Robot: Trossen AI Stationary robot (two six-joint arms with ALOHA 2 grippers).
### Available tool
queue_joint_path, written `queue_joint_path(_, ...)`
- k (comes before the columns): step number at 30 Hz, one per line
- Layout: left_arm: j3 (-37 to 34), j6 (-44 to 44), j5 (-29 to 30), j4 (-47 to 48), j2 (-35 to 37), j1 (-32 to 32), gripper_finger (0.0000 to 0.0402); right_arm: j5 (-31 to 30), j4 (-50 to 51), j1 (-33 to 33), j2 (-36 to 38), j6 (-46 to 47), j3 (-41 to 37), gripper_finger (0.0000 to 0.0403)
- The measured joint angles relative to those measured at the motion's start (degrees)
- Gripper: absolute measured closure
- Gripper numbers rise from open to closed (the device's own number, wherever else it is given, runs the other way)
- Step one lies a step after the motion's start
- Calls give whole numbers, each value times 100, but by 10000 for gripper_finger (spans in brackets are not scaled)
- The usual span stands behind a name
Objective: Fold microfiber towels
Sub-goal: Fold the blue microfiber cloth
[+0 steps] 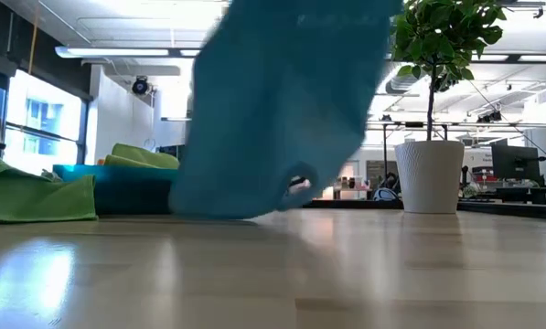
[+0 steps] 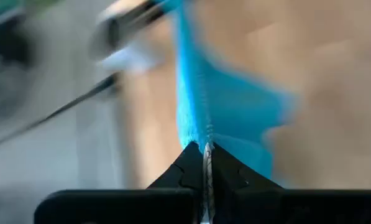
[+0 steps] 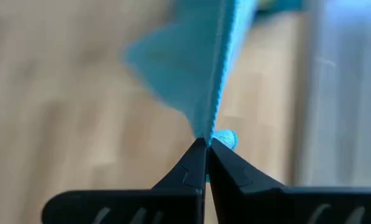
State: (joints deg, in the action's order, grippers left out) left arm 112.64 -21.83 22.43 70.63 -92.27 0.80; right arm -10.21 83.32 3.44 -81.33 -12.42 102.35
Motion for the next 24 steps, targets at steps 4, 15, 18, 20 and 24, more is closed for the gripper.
queue_joint_path(4,-1,-420,-324,-19,0,13,401,-364,44,-3,16,-276,-1,402)
queue_joint_path(15,-4,-1078,270,-34,0,-48,401,-904,60,-134,5,-141,-1,402)
queue_joint_path(18,0,-1448,1331,-55,-59,-195,401,-1716,-165,-230,6,-688,-1,402)
queue_joint_path(20,-9,-1631,1770,-57,-118,-298,401,-2145,-299,-312,5,-1009,-1,402)
queue_joint_path(24,6,-1683,2359,-184,-180,-427,401,-2748,-485,-379,5,-1155,-1,402)
